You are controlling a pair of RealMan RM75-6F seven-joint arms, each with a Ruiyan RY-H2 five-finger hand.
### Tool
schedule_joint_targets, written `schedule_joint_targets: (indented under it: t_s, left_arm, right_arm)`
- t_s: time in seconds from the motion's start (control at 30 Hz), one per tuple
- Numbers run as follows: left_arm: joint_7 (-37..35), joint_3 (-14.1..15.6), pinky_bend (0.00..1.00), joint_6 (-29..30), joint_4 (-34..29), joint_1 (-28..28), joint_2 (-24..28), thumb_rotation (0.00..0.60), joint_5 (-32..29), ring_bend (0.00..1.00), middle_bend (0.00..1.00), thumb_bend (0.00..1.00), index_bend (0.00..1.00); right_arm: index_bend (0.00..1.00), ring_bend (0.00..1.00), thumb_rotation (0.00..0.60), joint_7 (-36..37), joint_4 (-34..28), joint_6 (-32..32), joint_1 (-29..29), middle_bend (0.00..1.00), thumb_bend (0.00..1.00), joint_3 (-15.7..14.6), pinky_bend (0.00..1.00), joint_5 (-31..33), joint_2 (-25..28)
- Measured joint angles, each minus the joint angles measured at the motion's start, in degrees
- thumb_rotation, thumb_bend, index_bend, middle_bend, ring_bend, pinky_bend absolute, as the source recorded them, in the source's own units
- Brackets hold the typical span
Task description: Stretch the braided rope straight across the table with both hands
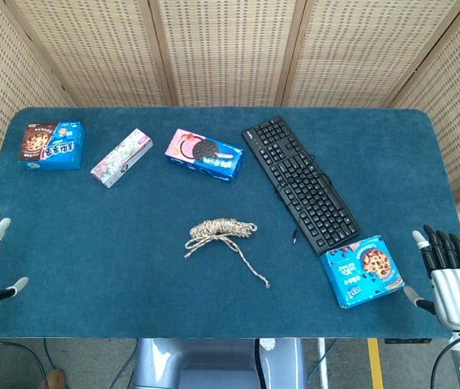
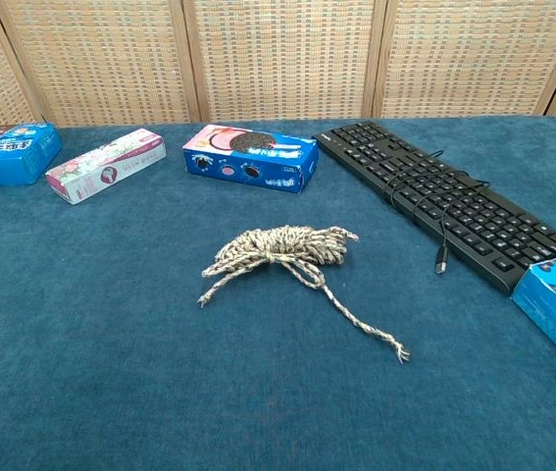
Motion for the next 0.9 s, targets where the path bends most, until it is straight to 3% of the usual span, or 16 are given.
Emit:
schedule_joint_targets:
  t_s: [0.43, 0.8, 0.9]
  left_arm:
    - [0.05, -0.1, 0.0, -0.96, -0.15, -0.48, -0.28, 0.6, -0.21, 0.0, 0.0, 0.0, 0.0]
    - [0.76, -0.2, 0.0, -1.34, -0.61, -0.49, -0.35, 0.6, -0.89, 0.0, 0.0, 0.0, 0.0]
    - [1.25, -0.23, 0.0, -1.64, -0.66, -0.59, -0.52, 0.6, -1.09, 0.0, 0.0, 0.0, 0.0]
  right_arm:
    - [0.1, 0.0, 0.6, 0.44, -1.77, -2.44, 2.02, 0.0, 0.0, -0.69, 0.0, -2.9, 0.69]
    - [0.26, 0.0, 0.6, 3.38, -7.29, -16.89, 13.28, 0.0, 0.0, -1.7, 0.0, -10.55, 4.6]
    - [0.28, 0.0, 0.6, 4.37, -8.29, -22.26, 17.27, 0.0, 0.07, -1.49, 0.0, -11.27, 4.69]
